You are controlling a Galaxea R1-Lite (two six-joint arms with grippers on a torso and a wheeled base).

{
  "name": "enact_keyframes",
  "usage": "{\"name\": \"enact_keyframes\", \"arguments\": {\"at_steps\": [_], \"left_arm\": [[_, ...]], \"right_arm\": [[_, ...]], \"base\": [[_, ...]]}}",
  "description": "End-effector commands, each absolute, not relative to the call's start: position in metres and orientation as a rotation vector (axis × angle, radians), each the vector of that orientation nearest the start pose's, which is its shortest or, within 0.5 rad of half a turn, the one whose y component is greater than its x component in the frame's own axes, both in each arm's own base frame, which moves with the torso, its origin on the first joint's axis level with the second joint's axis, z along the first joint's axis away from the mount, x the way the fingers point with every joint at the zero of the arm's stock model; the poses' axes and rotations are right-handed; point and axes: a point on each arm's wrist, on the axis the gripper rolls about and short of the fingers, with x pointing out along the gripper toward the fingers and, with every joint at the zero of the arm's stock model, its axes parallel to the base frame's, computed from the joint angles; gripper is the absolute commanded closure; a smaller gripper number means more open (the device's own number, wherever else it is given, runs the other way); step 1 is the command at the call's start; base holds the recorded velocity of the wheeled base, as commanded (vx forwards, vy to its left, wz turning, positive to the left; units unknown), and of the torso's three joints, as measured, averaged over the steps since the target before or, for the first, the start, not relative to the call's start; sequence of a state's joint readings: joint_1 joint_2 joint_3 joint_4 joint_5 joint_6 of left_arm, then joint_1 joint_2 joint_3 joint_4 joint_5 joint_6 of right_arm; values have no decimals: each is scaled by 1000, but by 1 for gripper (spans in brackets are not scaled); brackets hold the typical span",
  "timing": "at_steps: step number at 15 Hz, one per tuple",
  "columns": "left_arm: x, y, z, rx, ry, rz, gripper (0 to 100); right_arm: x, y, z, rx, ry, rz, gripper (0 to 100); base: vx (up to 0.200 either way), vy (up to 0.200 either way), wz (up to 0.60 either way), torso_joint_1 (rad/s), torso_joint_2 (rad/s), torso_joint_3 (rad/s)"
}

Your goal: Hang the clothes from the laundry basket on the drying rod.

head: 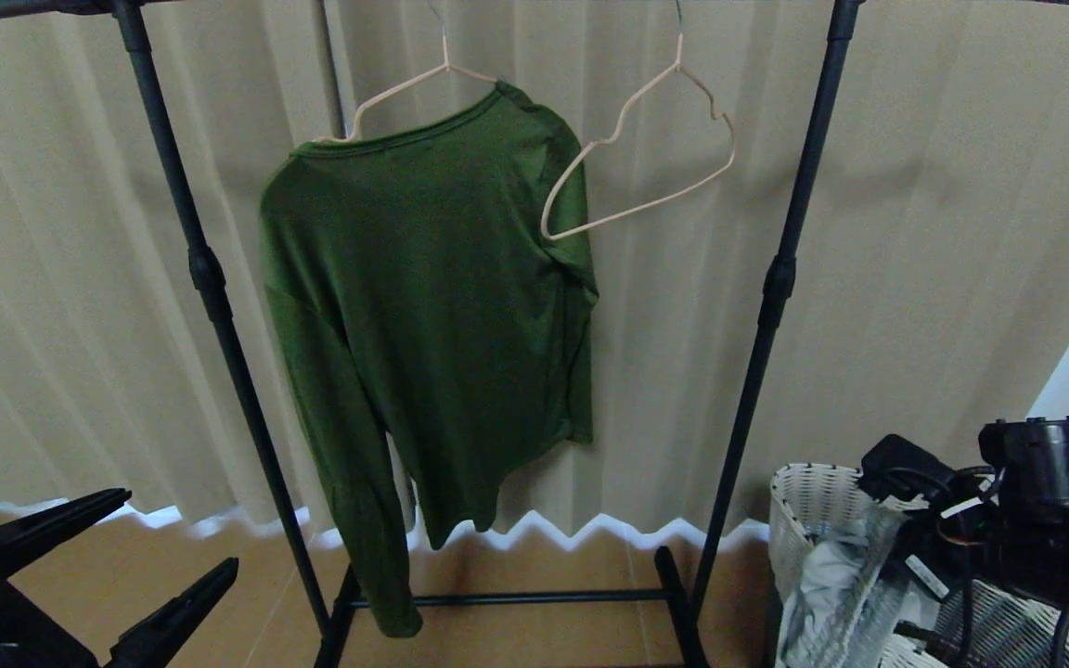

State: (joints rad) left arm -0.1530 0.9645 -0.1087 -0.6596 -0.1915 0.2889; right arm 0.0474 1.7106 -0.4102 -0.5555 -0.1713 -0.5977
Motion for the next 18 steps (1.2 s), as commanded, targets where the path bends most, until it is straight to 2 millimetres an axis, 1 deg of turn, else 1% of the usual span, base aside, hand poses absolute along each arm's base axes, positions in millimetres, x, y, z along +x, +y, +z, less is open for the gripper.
{"name": "enact_keyframes", "arguments": {"at_steps": [1, 2, 3, 4, 5, 7, 8, 9, 11, 13, 14, 15, 17, 18], "left_arm": [[99, -27, 147, 287, 126, -440, 0], [98, -28, 147, 288, 125, -456, 0], [95, -39, 147, 298, 111, -569, 0], [94, -45, 149, 302, 99, -623, 0], [96, -55, 154, 310, 79, -700, 0], [101, -70, 160, 318, 75, -789, 0], [111, -90, 167, 322, 78, -868, 0], [117, -100, 169, 324, 89, -897, 0], [140, -139, 169, 332, 142, -978, 0], [161, -180, 170, 268, 194, -1031, 0], [166, -196, 170, 227, 212, -1048, 0], [174, -217, 168, 182, 230, -1070, 0], [181, -246, 157, 146, 283, -1102, 0], [180, -254, 151, 134, 312, -1114, 0]], "right_arm": [[225, 14, 128, -628, 525, 145, 100], [225, 15, 133, -627, 503, 148, 100], [223, 24, 152, -621, 401, 182, 100], [223, 29, 161, -611, 353, 208, 100], [223, 35, 171, -576, 297, 243, 100], [222, 49, 185, -513, 231, 299, 100], [218, 65, 196, -433, 184, 352, 100], [217, 69, 200, -406, 169, 367, 100], [212, 80, 208, -350, 138, 408, 100], [207, 83, 211, -335, 124, 428, 100], [206, 85, 213, -329, 117, 437, 100], [204, 89, 216, -316, 104, 459, 100], [199, 95, 224, -272, 78, 488, 100], [197, 98, 226, -257, 69, 502, 100]], "base": [[0, 0, 0, 0, 0, 0], [0, 0, 0, 0, 0, 0], [0, 0, 0, 0, 0, 0], [0, 0, 0, 0, 0, 0], [0, 0, 0, 0, 0, 0], [0, 0, 0, 0, 0, 0], [0, 0, 0, 0, 0, 0], [0, 0, 0, 0, 0, 0], [0, 0, 0, 0, 0, 0], [0, 0, 0, 0, 0, 0], [0, 0, 0, 0, 0, 0], [0, 0, 0, 0, 0, 0], [0, 0, 0, 0, 0, 0], [0, 0, 0, 0, 0, 0]]}}
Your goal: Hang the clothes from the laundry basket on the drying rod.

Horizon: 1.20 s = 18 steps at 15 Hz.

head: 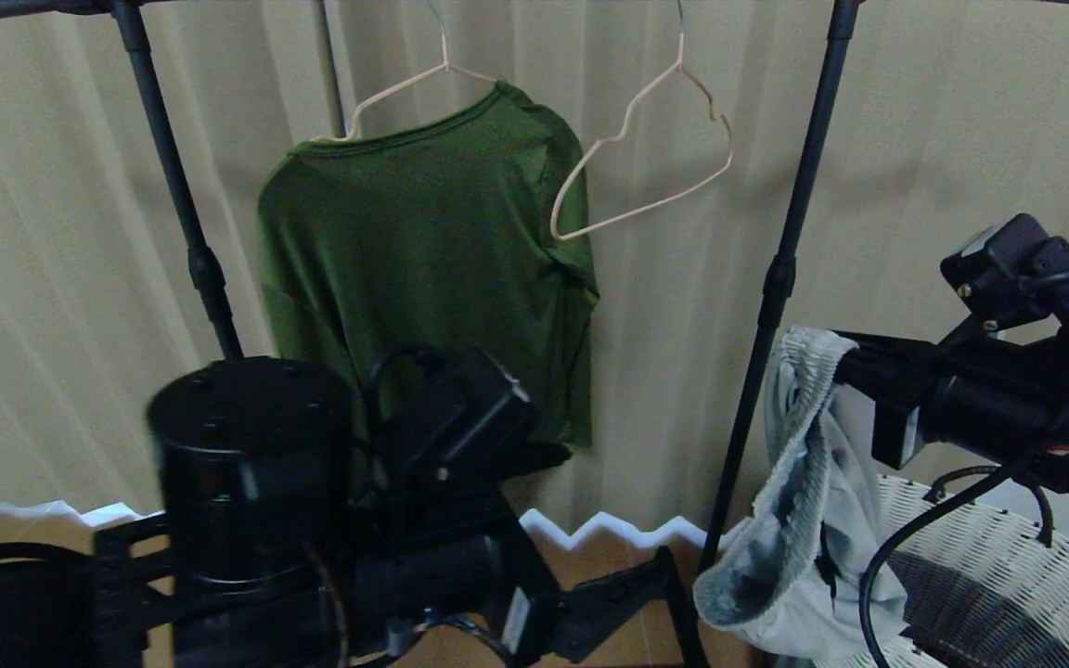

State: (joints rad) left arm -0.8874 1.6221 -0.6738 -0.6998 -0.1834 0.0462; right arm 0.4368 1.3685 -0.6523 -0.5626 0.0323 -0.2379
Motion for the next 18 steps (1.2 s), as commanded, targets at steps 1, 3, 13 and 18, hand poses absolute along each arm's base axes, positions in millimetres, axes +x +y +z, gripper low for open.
{"name": "enact_keyframes", "arguments": {"at_steps": [1, 3, 13, 18], "left_arm": [[179, -268, 138, 107, 375, -1129, 0], [184, -281, 126, 89, 403, -1103, 0], [221, -316, 90, 46, 425, -888, 0], [226, -303, 79, 107, 458, -830, 0]], "right_arm": [[193, 100, 230, -244, 53, 516, 100], [187, 99, 236, -239, 28, 524, 100], [165, 98, 251, -220, -48, 564, 100], [165, 98, 256, -215, -67, 563, 100]], "base": [[0, 0, 0, 0, 0, 0], [0, 0, 0, 0, 0, 0], [0, 0, 0, 0, 0, 0], [0, 0, 0, 0, 0, 0]]}}
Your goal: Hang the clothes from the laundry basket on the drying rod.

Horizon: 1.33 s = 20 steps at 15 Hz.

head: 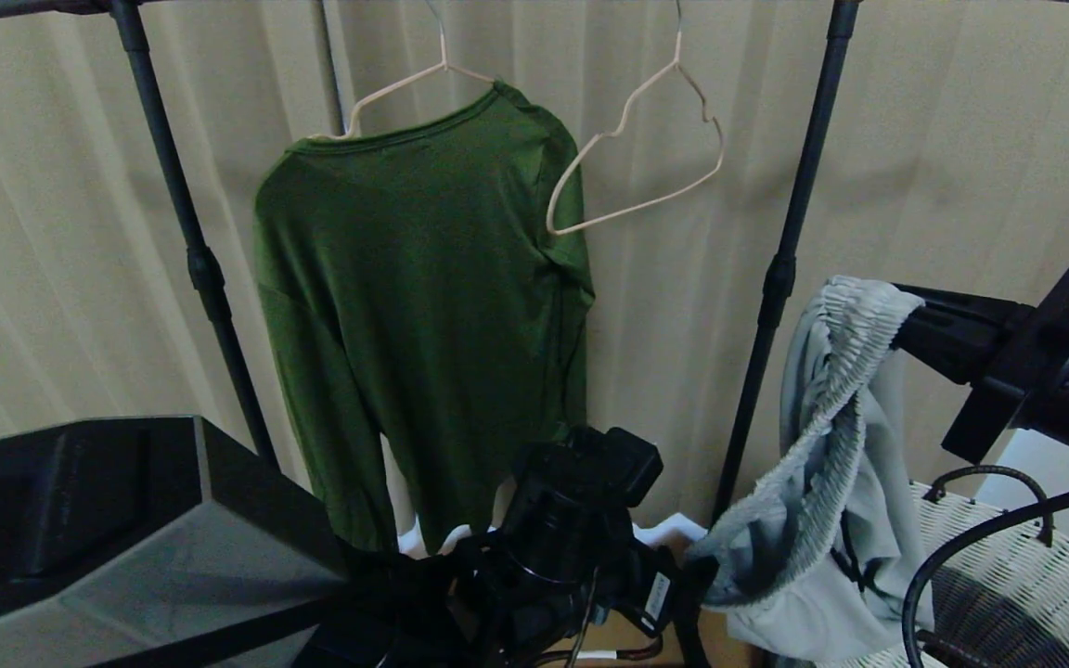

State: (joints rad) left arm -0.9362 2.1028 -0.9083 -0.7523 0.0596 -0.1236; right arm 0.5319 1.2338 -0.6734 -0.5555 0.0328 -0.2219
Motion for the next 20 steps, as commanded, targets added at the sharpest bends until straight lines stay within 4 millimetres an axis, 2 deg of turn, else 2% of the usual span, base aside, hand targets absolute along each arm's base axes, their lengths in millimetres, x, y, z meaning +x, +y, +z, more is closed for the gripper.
{"name": "enact_keyframes", "arguments": {"at_steps": [1, 4, 5, 8, 12, 15, 16, 17, 18, 20], "left_arm": [[226, -302, 79, 106, 456, -830, 0], [225, -300, 78, 113, 458, -815, 0], [223, -298, 78, 119, 462, -808, 100], [214, -285, 85, 149, 448, -815, 100], [191, -246, 113, 208, 376, -740, 100], [196, -212, 161, 134, 267, -662, 100], [199, -191, 191, 103, 225, -608, 100], [201, -176, 211, 81, 197, -570, 100], [202, -167, 226, 62, 164, -544, 100], [207, -148, 274, 7, 47, -478, 100]], "right_arm": [[165, 98, 262, -207, -86, 561, 100], [167, 99, 269, -158, -90, 561, 100], [166, 99, 268, -159, -88, 561, 100], [167, 99, 268, -159, -87, 561, 100], [176, 105, 263, -165, -59, 575, 100], [181, 108, 264, -147, -59, 582, 100], [181, 108, 271, -127, -78, 595, 100], [180, 108, 277, -110, -96, 606, 100], [179, 108, 282, -96, -116, 614, 100], [177, 107, 295, -62, -153, 633, 100]], "base": [[0, 0, 0, 0, 0, 0], [0, 0, 0, 0, 0, 0], [0, 0, 0, 0, 0, 0], [0, 0, 0, 0, 0, 0], [0, 0, 0, 0, 0, 0], [0, 0, 0, 0, 0, 0], [0, 0, 0, 0, 0, 0], [0, 0, 0, 0, 0, 0], [0, 0, 0, 0, 0, 0], [0, 0, 0, 0, 0, 0]]}}
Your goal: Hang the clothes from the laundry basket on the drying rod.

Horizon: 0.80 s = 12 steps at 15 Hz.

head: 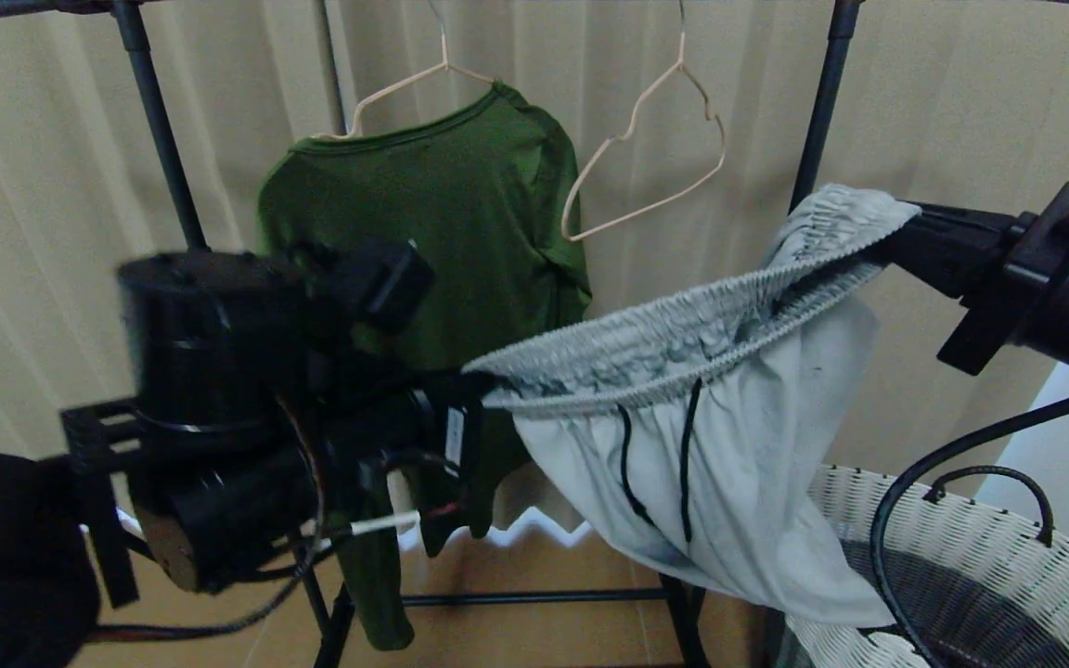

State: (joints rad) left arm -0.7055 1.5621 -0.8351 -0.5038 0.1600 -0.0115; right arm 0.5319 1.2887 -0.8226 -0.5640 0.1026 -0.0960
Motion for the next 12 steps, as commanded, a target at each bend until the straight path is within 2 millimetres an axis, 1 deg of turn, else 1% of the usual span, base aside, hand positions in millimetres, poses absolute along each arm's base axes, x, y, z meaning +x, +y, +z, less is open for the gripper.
{"name": "enact_keyframes", "arguments": {"at_steps": [1, 2, 3, 4, 5, 6, 8, 9, 12], "left_arm": [[204, -143, 290, -7, 16, -466, 100], [198, -137, 316, -23, -23, -462, 100], [194, -134, 337, -36, -54, -462, 100], [191, -132, 352, -45, -81, -462, 100], [189, -131, 362, -52, -98, -463, 100], [189, -131, 364, -52, -98, -463, 100], [187, -136, 355, -38, -58, -485, 100], [185, -138, 346, -26, -30, -497, 100], [183, -141, 336, -13, 2, -508, 100]], "right_arm": [[177, 107, 299, -59, -168, 636, 100], [177, 107, 307, -54, -194, 636, 100], [177, 107, 315, -48, -222, 634, 100], [177, 107, 321, -44, -237, 632, 100], [177, 107, 324, -42, -248, 631, 100], [177, 107, 326, -41, -251, 631, 100], [178, 108, 323, -43, -241, 628, 100], [179, 108, 320, -46, -231, 628, 100], [181, 108, 318, -48, -220, 625, 100]], "base": [[0, 0, 0, 0, 0, 0], [0, 0, 0, 0, 0, 0], [0, 0, 0, 0, 0, 0], [0, 0, 0, 0, 0, 0], [0, 0, 0, 0, 0, 0], [0, 0, 0, 0, 0, 0], [0, 0, 0, 0, 0, 0], [0, 0, 0, 0, 0, 0], [0, 0, 0, 0, 0, 0]]}}
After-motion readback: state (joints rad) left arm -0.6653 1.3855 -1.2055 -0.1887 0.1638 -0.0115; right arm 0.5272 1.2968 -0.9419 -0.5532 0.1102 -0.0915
